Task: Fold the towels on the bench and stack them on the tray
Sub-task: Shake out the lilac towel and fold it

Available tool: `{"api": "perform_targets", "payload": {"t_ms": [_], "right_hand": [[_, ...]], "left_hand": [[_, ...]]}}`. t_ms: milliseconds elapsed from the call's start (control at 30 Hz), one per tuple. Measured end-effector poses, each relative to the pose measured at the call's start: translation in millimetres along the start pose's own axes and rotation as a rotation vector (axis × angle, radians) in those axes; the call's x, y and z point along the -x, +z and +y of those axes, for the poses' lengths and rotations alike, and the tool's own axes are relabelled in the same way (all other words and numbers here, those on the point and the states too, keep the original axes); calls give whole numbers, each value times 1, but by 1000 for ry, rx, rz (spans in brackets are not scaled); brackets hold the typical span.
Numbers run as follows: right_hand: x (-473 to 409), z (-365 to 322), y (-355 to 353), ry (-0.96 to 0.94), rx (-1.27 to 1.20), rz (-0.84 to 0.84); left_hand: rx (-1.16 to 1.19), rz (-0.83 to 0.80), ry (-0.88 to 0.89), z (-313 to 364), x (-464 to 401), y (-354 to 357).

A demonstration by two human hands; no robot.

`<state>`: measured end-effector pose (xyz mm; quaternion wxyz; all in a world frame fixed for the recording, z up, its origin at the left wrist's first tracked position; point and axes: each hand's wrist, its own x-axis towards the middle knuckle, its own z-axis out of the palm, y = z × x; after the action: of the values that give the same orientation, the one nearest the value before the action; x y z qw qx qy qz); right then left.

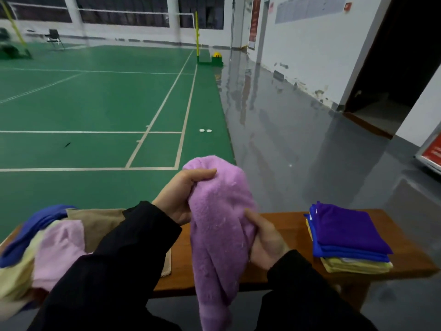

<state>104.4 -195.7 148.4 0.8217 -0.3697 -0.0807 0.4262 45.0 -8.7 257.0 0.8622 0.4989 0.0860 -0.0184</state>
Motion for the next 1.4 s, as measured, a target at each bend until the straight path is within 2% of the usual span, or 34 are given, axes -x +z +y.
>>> {"api": "perform_targets", "payload": {"t_ms": [67,133,167,233,300,367,433,533,567,600,667,700,733,767,867,900,933,967,1033,1100,1400], "right_hand": [[-2,-22,-2,-71,68,65],[-1,-45,-1,-177,146,170],[0,-54,-1,-231,170,212],[3,-70,2,-292,177,240],[5,-83,5,-313,147,239],[5,-97,8,-350,190,260],[7,-113,13,-424,264,311],[9,-130,24,-504,306,341],[9,-133,27,-528,302,337],[10,-136,31,-548,292,335],[11,-138,38,-567,279,326],[13,-139,40,-573,278,309],[13,-141,41,-581,277,293],[15,-143,42,-588,272,282],[20,-152,43,-624,289,302],[22,-155,44,-633,322,312],[23,-157,46,-642,365,324],[24,-159,46,-654,408,342],[26,-163,45,-669,450,386],[27,-169,43,-662,418,429],[30,-182,33,-641,455,598]], "left_hand": [[-328,132,94,-4,-9,-25],[-669,189,121,-10,-13,-47],[-714,225,103,-13,-14,-56],[-493,238,35,-21,-11,-68],[-122,108,-11,-23,-8,-78],[44,30,22,-20,-5,-85],[-29,156,97,-13,-9,-88],[-349,408,226,-2,-12,-83],[-438,395,260,3,-12,-82],[-456,310,249,6,-11,-80],[-317,58,109,4,-7,-76],[-262,-9,72,0,-6,-74],[-296,-9,66,-4,-7,-73],[-410,62,102,-5,-9,-70],[-1081,420,345,2,-15,-62],[-1170,520,391,4,-18,-60],[-1130,577,401,7,-18,-56],[-963,578,404,11,-19,-53],[-511,486,361,18,-18,-47],[-262,410,316,27,-17,-44],[-176,351,537,34,-16,-49]]}}
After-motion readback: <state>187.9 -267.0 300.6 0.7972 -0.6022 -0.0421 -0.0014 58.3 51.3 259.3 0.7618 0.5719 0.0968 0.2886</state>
